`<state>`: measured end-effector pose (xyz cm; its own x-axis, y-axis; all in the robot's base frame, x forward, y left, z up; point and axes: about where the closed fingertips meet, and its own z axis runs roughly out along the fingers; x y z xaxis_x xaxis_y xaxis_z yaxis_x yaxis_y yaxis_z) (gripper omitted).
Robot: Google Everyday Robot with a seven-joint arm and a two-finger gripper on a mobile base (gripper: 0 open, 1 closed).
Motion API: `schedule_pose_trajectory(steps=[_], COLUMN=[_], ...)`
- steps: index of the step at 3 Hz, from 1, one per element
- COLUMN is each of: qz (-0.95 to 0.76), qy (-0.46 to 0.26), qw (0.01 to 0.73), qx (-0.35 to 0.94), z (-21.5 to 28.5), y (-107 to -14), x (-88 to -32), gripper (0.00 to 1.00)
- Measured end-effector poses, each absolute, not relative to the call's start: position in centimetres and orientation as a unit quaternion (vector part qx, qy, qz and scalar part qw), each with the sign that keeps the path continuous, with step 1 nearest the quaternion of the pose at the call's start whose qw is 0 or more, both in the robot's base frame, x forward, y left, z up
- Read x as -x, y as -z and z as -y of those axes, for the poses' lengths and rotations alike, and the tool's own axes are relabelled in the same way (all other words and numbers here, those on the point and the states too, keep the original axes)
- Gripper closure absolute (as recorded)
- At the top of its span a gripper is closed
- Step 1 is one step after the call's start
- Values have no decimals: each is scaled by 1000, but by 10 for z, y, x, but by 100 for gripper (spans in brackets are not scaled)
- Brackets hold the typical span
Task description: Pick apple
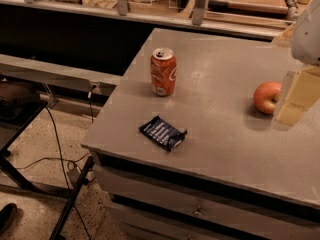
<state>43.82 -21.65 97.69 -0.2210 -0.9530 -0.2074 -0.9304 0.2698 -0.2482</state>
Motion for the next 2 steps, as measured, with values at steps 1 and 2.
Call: schedule_pose_trajectory(steps=[1,2], qz=[-781,-778], qy=[35,31], qw=[160,169], qx=[603,604], z=[216,230], y=[-977,-974], x=[-438,-454], gripper=[0,0])
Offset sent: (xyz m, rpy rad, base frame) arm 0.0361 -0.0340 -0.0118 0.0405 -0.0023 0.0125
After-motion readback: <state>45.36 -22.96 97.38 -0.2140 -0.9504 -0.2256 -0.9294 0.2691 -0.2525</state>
